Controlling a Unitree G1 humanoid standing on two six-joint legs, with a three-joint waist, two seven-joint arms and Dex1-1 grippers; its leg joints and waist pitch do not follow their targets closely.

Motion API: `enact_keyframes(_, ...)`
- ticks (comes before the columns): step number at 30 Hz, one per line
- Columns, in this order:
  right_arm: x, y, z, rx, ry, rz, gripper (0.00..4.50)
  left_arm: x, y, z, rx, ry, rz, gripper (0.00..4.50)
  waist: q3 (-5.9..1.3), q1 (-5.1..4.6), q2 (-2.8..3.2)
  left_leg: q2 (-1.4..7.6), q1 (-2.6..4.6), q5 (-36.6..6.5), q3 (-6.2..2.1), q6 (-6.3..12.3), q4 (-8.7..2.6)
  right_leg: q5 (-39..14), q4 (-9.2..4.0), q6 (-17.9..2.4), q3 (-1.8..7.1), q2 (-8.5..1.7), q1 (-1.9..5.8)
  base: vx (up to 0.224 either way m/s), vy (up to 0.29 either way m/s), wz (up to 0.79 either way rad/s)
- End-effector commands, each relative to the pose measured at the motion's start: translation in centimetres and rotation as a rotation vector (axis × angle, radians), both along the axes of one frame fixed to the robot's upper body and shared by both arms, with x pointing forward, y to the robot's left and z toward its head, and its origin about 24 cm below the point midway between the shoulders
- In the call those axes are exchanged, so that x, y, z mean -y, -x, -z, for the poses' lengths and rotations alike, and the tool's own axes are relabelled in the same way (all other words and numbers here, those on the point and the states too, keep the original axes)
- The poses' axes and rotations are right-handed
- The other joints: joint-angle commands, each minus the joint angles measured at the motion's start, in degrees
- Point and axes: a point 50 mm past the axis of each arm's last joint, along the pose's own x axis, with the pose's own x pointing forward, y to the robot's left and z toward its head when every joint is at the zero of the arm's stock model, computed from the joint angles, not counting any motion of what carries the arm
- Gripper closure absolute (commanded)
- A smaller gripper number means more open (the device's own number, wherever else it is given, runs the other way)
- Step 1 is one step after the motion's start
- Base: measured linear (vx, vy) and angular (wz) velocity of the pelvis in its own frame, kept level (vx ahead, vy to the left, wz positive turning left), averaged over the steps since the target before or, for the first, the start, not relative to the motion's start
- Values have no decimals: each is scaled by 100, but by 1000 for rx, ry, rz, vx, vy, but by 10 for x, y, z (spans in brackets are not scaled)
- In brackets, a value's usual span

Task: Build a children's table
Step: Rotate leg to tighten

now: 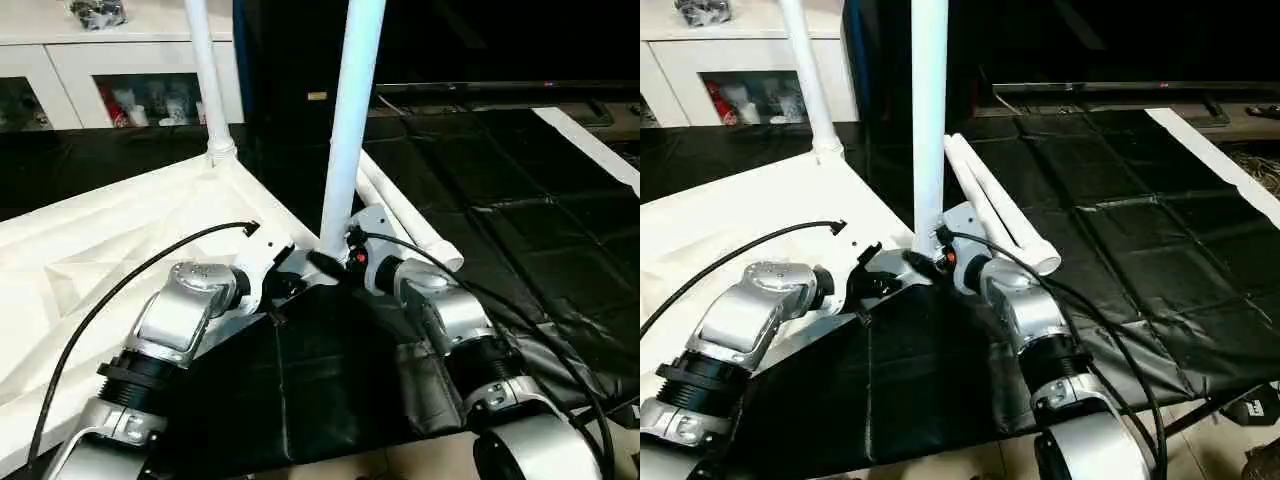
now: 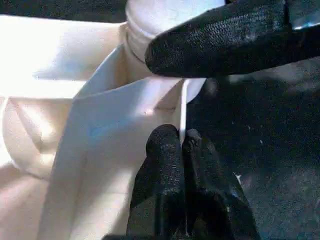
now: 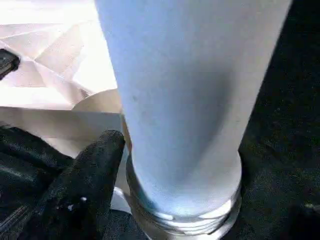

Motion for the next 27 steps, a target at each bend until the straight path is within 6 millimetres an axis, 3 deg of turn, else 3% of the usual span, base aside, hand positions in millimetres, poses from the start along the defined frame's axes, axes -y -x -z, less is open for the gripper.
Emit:
enact_keyframes(1,-11,15,6,-15,-22,-168,59,5,-5,-15,93,17,77,450,-426,44,102,159,52,-1163,-58,96,-364,-982,-412,-1146,288,-438,336,0,0,0)
enact_keyframes(3,-6,16,6,-11,-22,-183,32,2,-5,-14,92,10,101,450,-430,61,99,158,52,-1091,-56,114,-364,-848,-395,-1164,289,-434,339,0,0,0)
enact_keyframes(7,16,22,3,15,-15,-262,5,-8,-3,-14,85,-26,233,450,-412,104,110,161,73,-1288,-53,129,-369,-1136,-439,-1105,289,-441,327,0,0,0)
enact_keyframes(11,33,27,-2,17,-19,-352,5,-14,3,-15,69,-43,398,450,-404,167,116,178,94,-1427,-56,78,-382,-1398,-450,-1072,294,-451,302,0,0,0)
enact_keyframes(16,49,31,-5,9,21,-447,5,-25,14,-9,-16,-79,590,450,-412,259,116,199,103,-1342,-40,77,-381,-1192,-407,-1154,290,-444,292,0,0,0)
enact_keyframes(18,51,32,-6,4,30,-473,5,-29,16,-6,-28,-96,631,450,-414,293,82,197,96,-1332,-36,71,-380,-1250,-413,-1145,293,-459,305,0,0,0)
enact_keyframes(20,51,33,-6,2,35,-496,5,-31,16,-5,-30,-105,648,450,-412,328,97,200,105,-1339,-31,62,-378,-1325,-416,-1128,295,-464,286,0,0,0)
enact_keyframes(27,42,43,-5,-37,12,-645,5,-31,17,-5,-32,-108,714,450,-408,349,56,211,92,-1377,-43,51,-386,-1613,-422,-1027,293,-485,290,0,0,0)
